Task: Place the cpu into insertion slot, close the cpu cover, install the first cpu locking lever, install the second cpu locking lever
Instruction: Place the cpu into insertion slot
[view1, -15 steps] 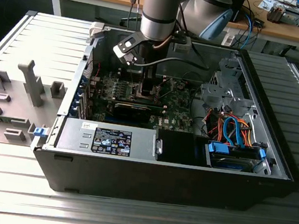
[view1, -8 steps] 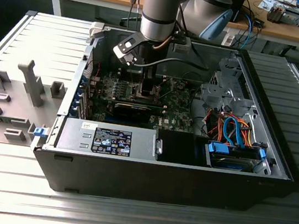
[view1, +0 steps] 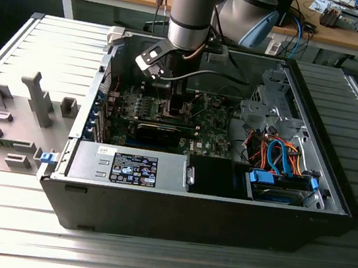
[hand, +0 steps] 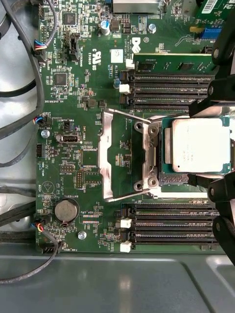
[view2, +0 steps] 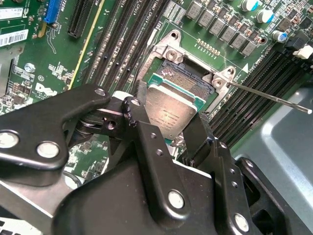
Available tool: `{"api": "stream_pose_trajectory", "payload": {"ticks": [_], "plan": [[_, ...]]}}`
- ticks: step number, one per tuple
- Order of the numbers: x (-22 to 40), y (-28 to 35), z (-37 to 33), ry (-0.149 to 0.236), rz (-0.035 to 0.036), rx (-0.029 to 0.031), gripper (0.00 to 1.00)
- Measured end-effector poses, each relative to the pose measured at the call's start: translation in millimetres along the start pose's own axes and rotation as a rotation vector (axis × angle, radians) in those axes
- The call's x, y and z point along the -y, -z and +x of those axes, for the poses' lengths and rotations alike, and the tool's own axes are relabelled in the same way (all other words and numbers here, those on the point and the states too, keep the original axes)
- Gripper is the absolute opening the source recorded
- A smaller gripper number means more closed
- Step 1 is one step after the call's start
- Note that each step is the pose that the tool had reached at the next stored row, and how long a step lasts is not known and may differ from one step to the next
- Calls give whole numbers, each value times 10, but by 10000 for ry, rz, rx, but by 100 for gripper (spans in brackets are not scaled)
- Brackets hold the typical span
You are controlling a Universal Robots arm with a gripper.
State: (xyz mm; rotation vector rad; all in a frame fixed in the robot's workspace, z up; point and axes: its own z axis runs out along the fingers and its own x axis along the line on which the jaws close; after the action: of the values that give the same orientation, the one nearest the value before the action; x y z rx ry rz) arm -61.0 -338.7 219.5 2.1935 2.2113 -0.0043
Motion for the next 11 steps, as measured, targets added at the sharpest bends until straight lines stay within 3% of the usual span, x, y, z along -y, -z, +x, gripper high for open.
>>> {"api": "stream_pose_trajectory", "payload": {"ticks": [11], "plan": [[0,-44,15,1,0,-1,55]]}}
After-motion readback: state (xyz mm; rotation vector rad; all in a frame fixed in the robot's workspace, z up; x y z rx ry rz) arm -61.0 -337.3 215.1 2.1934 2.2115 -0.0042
